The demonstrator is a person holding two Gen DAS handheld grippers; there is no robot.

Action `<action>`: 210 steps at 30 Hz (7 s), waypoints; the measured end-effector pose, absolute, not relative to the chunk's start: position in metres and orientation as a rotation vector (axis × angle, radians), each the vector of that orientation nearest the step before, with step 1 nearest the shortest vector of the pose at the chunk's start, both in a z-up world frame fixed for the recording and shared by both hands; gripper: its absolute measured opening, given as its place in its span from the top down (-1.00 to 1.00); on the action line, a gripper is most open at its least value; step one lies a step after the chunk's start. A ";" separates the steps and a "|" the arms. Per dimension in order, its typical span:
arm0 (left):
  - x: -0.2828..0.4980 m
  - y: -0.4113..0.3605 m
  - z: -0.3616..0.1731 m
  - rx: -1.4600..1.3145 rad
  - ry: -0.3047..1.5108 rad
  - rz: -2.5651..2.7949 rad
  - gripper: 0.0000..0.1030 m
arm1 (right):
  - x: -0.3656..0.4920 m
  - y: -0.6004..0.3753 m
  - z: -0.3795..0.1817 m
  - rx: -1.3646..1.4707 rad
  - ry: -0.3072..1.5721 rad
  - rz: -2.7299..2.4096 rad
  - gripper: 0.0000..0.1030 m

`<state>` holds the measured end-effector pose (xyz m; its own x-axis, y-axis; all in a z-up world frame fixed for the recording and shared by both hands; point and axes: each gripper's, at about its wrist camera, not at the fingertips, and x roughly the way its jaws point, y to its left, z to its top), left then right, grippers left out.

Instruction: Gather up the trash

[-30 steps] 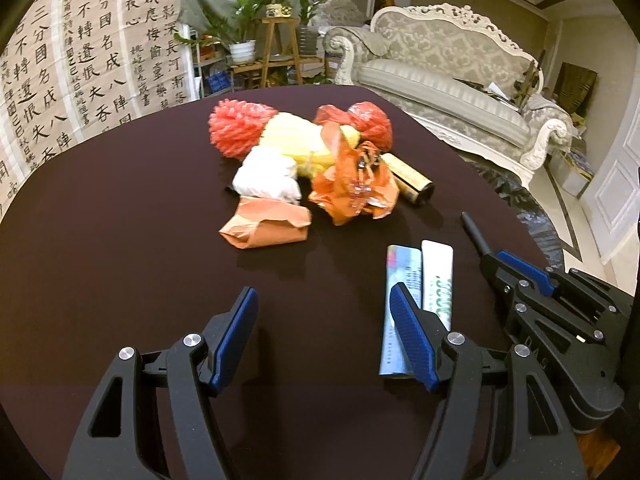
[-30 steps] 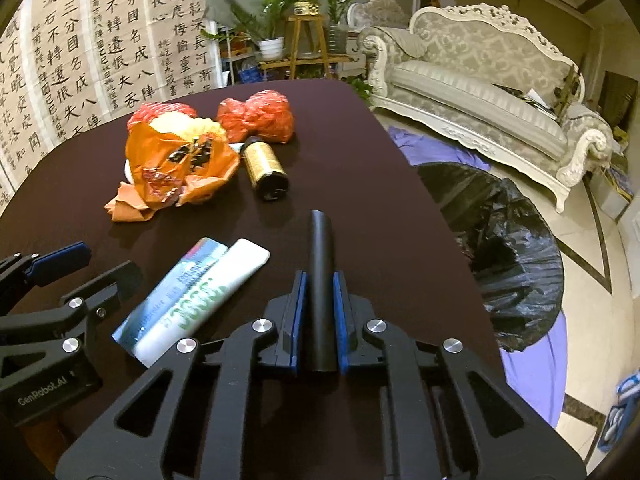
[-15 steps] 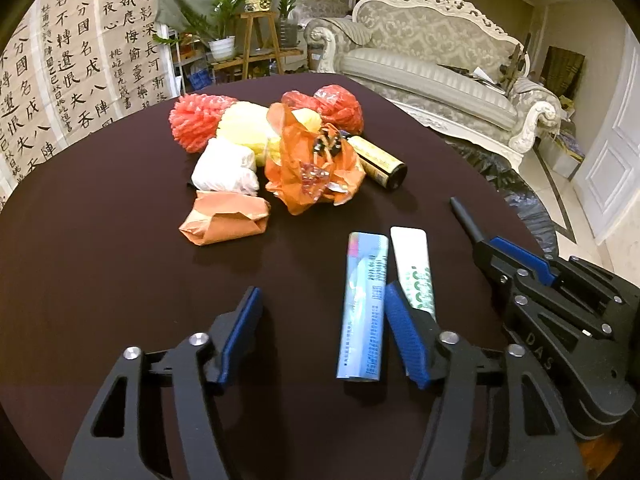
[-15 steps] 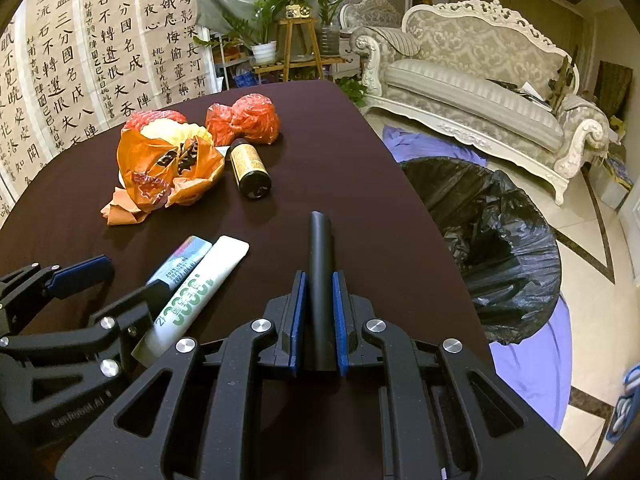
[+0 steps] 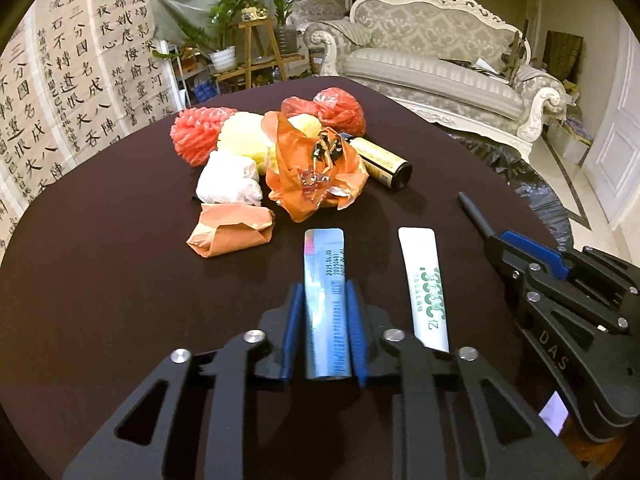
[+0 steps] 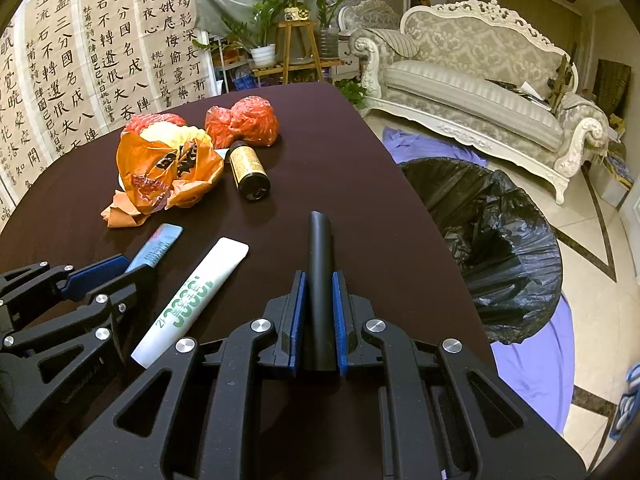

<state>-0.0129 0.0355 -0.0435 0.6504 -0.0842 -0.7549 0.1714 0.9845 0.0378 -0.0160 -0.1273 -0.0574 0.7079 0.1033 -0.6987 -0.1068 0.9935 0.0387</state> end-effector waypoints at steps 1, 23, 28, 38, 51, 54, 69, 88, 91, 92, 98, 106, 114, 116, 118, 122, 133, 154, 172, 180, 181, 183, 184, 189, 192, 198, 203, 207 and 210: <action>-0.014 0.035 -0.044 0.112 0.848 -0.145 0.59 | -0.016 -0.127 -0.058 -0.004 0.775 0.117 0.76; -0.026 0.046 -0.033 0.000 0.803 -0.204 0.66 | -0.019 -0.130 -0.056 0.017 0.760 0.096 0.75; -0.028 0.047 -0.022 -0.009 0.772 -0.223 0.66 | -0.023 -0.138 -0.050 0.029 0.742 0.081 0.75; -0.017 0.024 0.005 -0.004 0.683 -0.274 0.66 | -0.022 -0.173 -0.029 0.059 0.661 -0.012 0.75; 0.029 -0.043 0.015 0.024 0.642 -0.326 0.66 | 0.003 -0.238 -0.023 0.098 0.593 -0.163 0.75; 0.040 -0.059 0.012 0.034 0.647 -0.331 0.66 | 0.011 -0.248 -0.025 0.106 0.592 -0.178 0.75; 0.092 -0.122 -0.004 0.096 0.683 -0.342 0.66 | 0.046 -0.288 -0.037 0.144 0.590 -0.224 0.74; 0.115 -0.127 -0.019 0.124 0.729 -0.285 -0.18 | 0.058 -0.308 -0.049 0.206 0.617 -0.235 0.39; 0.113 -0.122 -0.015 0.116 0.729 -0.275 -0.34 | 0.060 -0.308 -0.048 0.210 0.616 -0.232 0.27; 0.112 -0.120 -0.013 0.114 0.728 -0.272 -0.35 | 0.060 -0.308 -0.047 0.211 0.618 -0.229 0.26; 0.099 -0.100 -0.003 0.097 0.727 -0.258 -0.40 | 0.046 -0.289 -0.048 0.203 0.623 -0.201 0.08; 0.070 -0.058 0.006 0.069 0.721 -0.224 -0.42 | 0.026 -0.244 -0.042 0.179 0.641 -0.124 -0.02; 0.042 -0.016 0.019 0.051 0.683 -0.170 -0.42 | 0.010 -0.195 -0.039 0.139 0.660 -0.043 -0.05; 0.036 -0.002 0.021 0.043 0.672 -0.147 -0.42 | 0.006 -0.185 -0.037 0.132 0.662 -0.023 -0.06; 0.031 0.011 0.023 0.033 0.667 -0.120 -0.42 | 0.003 -0.174 -0.036 0.122 0.665 -0.007 -0.06; 0.021 0.042 0.020 0.015 0.662 -0.057 -0.42 | -0.003 -0.149 -0.034 0.096 0.672 0.036 -0.06; 0.002 0.114 -0.004 -0.035 0.707 0.100 -0.42 | -0.019 -0.075 -0.047 0.003 0.737 0.194 -0.07; 0.020 0.099 -0.034 -0.027 0.818 0.019 -0.46 | -0.002 -0.103 -0.057 -0.022 0.768 0.110 0.64; 0.035 0.098 -0.042 -0.023 0.894 -0.016 -0.22 | 0.011 -0.113 -0.057 -0.002 0.766 0.126 0.63; 0.030 0.091 -0.039 0.007 0.879 -0.051 -0.01 | 0.010 -0.113 -0.057 0.003 0.765 0.128 0.64; 0.028 0.092 -0.038 0.002 0.872 -0.054 -0.01 | 0.010 -0.113 -0.057 0.004 0.765 0.128 0.65; 0.025 0.094 -0.037 -0.006 0.860 -0.055 0.00 | 0.009 -0.114 -0.057 0.008 0.764 0.127 0.65; 0.024 0.096 -0.036 -0.008 0.857 -0.056 0.00 | 0.009 -0.114 -0.057 0.009 0.765 0.128 0.65; 0.017 0.100 -0.032 -0.014 0.850 -0.052 0.00 | 0.007 -0.114 -0.055 0.013 0.756 0.125 0.66; 0.010 0.101 -0.028 -0.018 0.838 -0.052 0.00 | 0.004 -0.117 -0.051 0.016 0.743 0.122 0.66; -0.002 0.096 -0.011 -0.030 0.789 -0.076 0.00 | -0.002 -0.127 -0.041 0.028 0.714 0.102 0.66; -0.004 0.081 0.002 -0.033 0.734 -0.109 0.00 | -0.005 -0.141 -0.031 0.036 0.682 0.064 0.66; -0.003 0.062 0.011 -0.032 0.701 -0.148 0.00 | -0.004 -0.159 -0.022 0.045 0.650 0.015 0.66; 0.001 0.043 0.017 -0.028 0.670 -0.182 0.00 | -0.002 -0.176 -0.016 0.049 0.626 -0.032 0.66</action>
<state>0.0006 0.0426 0.0165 0.7685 -0.1767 -0.6149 0.1587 0.9837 -0.0843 -0.0017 -0.1760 -0.0162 0.8098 -0.0154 -0.5865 0.0451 0.9983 0.0360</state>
